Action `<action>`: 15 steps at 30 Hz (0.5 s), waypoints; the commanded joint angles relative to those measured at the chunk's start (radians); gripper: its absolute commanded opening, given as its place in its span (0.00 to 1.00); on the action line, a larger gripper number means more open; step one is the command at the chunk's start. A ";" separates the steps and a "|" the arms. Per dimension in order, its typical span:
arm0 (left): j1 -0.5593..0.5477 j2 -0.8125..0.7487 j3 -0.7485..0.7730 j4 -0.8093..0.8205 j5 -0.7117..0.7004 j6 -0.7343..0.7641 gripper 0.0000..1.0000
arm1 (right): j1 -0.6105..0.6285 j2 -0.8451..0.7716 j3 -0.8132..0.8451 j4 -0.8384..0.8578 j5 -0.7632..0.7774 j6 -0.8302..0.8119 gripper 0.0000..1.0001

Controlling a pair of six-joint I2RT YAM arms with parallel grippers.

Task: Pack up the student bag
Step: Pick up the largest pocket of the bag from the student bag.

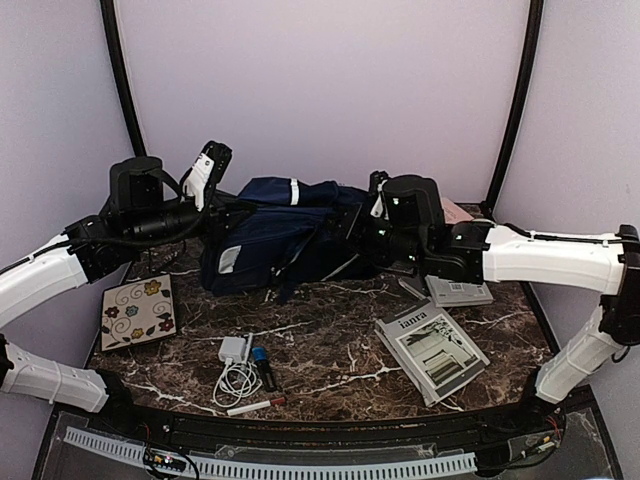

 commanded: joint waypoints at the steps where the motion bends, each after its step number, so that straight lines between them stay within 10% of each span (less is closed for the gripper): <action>1: -0.013 -0.036 0.013 0.131 0.069 -0.020 0.00 | -0.043 -0.048 -0.019 -0.024 0.013 -0.041 0.31; 15: -0.013 -0.036 0.016 0.125 0.066 -0.013 0.00 | -0.050 0.054 0.073 -0.016 -0.147 -0.184 0.28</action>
